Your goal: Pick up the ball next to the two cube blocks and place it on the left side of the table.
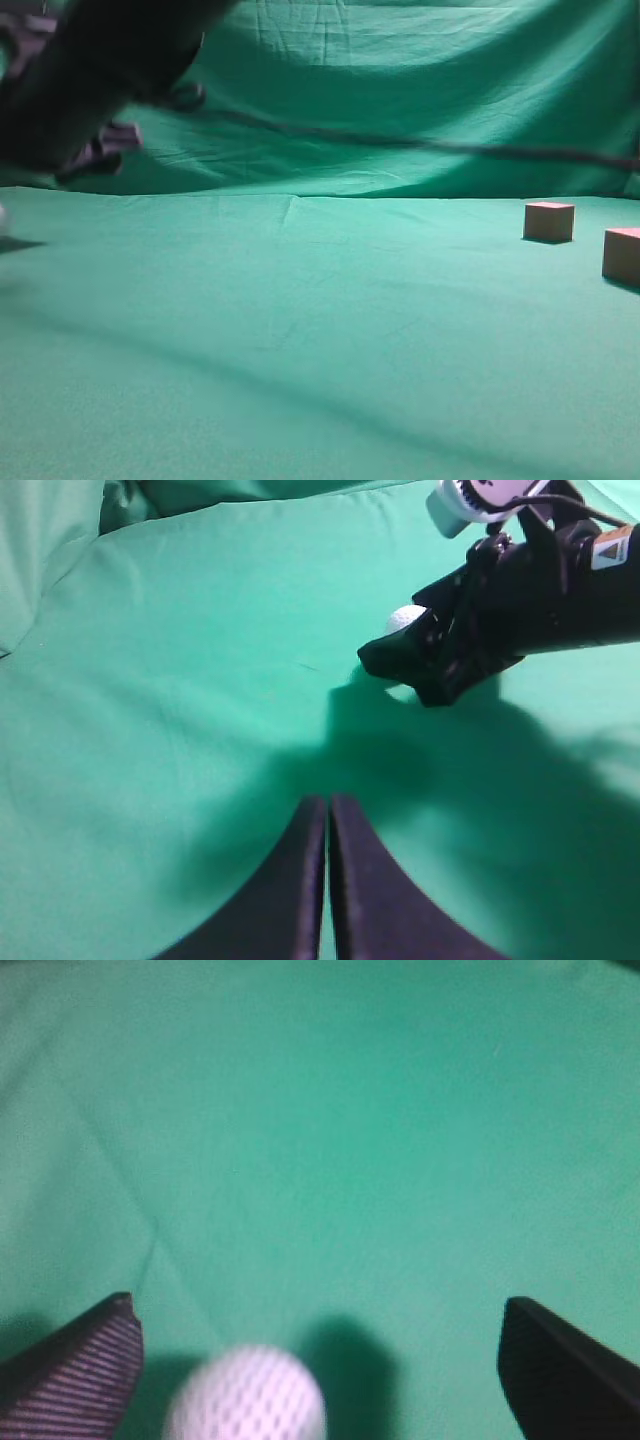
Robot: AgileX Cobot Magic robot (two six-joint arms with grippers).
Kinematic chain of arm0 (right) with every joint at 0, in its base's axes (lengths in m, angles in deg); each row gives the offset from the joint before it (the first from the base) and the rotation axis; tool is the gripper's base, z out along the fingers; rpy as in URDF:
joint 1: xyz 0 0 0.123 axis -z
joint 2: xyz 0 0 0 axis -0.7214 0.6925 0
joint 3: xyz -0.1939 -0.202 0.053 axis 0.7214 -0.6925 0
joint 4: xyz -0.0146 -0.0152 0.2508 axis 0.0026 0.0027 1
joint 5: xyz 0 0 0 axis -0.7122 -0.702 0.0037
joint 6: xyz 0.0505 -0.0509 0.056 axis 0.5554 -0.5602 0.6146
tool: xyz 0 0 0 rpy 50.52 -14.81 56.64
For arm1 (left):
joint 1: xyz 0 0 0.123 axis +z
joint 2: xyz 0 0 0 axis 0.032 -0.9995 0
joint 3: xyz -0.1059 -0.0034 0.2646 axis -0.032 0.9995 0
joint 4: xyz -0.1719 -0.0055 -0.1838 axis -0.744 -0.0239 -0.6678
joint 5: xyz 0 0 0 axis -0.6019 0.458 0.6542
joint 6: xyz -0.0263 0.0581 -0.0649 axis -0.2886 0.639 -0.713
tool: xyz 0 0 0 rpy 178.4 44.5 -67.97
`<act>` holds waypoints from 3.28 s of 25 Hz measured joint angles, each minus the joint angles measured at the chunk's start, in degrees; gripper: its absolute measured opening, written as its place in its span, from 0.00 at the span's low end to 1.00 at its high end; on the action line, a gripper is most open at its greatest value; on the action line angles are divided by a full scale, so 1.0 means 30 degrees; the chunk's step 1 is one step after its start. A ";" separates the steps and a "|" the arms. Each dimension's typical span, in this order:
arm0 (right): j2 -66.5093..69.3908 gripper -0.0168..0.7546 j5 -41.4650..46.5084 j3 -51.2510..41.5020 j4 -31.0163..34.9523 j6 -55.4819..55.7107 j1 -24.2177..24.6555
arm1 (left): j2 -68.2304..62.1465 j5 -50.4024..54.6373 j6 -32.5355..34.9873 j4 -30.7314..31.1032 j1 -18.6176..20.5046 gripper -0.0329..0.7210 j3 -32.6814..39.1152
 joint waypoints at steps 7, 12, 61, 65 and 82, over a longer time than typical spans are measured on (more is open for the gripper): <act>-0.6105 0.50 0.9464 0.0041 -0.0344 0.1574 0.1891 | 0.0000 0.0000 0.0000 0.0000 0.0000 0.04 0.0000; -0.9934 0.08 1.6697 0.0082 -0.1150 0.4103 0.4562 | 0.0000 0.0000 0.0000 0.0000 0.0000 0.04 0.0000; -3.8818 0.02 0.9277 -2.8749 -1.2006 1.0981 1.1148 | 0.0000 0.0000 0.0000 0.0000 0.0000 0.04 0.0000; -4.2477 0.02 0.6880 -3.3038 -1.2024 1.1024 1.3758 | 0.0000 0.0000 0.0000 0.0000 0.0000 0.04 0.0000; -4.8883 0.02 0.6480 -4.0541 -1.1990 1.1667 1.6151 | 0.0000 0.0000 0.0000 0.0000 0.0000 0.04 0.0000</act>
